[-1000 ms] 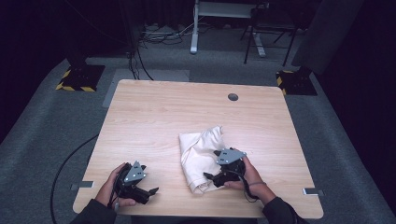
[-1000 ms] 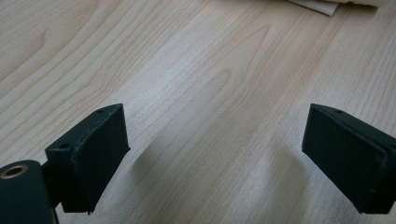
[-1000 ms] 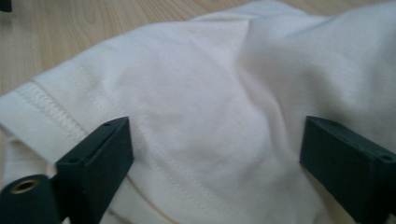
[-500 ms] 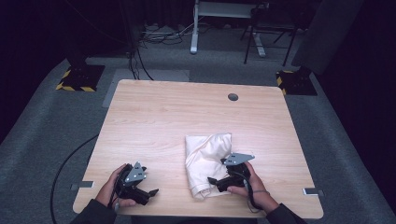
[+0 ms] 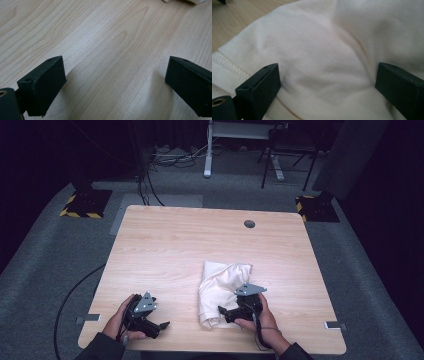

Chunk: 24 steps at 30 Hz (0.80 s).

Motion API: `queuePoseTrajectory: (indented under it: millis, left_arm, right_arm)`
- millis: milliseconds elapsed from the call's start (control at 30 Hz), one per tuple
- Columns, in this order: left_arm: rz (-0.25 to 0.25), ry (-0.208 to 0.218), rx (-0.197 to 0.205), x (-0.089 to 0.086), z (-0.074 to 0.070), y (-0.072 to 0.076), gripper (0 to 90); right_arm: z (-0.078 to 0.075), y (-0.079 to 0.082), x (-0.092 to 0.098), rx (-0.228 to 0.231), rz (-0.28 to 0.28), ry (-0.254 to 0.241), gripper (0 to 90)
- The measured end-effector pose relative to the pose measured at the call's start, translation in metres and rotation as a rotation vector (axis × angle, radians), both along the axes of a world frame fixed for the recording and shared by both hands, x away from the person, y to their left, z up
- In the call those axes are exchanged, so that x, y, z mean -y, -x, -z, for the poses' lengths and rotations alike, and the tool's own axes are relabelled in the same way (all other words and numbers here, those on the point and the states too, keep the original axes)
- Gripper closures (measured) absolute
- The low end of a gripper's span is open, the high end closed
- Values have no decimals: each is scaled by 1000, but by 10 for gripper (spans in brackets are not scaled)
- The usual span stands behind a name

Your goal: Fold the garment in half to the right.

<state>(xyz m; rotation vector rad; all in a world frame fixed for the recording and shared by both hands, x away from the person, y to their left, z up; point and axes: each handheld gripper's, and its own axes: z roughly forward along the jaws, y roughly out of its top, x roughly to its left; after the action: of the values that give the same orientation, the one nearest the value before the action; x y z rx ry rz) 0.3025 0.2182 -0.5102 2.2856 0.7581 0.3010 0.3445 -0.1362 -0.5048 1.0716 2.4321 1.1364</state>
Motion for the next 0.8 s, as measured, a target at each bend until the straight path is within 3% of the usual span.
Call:
queuePoseTrajectory:
  millis: [500,800]
  left_arm:
    - [-8,-2,-2,0,0,-1,20]
    - [-8,-3,-2,0,0,-1,20]
  right_arm:
    - [-3,-54,-22,-22,50,24,58]
    - [-5,-74,-27,-33,46,40,55]
